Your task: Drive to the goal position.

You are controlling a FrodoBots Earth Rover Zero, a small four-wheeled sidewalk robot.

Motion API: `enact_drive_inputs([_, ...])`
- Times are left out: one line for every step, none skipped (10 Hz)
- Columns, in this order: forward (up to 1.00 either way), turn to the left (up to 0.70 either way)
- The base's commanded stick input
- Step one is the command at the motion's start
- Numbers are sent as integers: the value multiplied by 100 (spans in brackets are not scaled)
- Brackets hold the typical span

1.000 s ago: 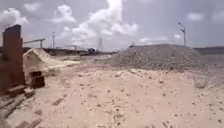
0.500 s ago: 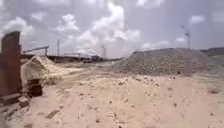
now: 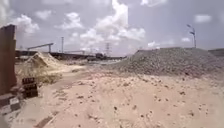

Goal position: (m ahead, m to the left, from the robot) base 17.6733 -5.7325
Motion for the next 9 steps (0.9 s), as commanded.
enact_drive_inputs([54,14])
enact_drive_inputs([55,14])
enact_drive_inputs([55,14])
enact_drive_inputs([55,14])
enact_drive_inputs([55,14])
enact_drive_inputs([55,14])
enact_drive_inputs([55,14])
enact_drive_inputs([55,14])
enact_drive_inputs([55,14])
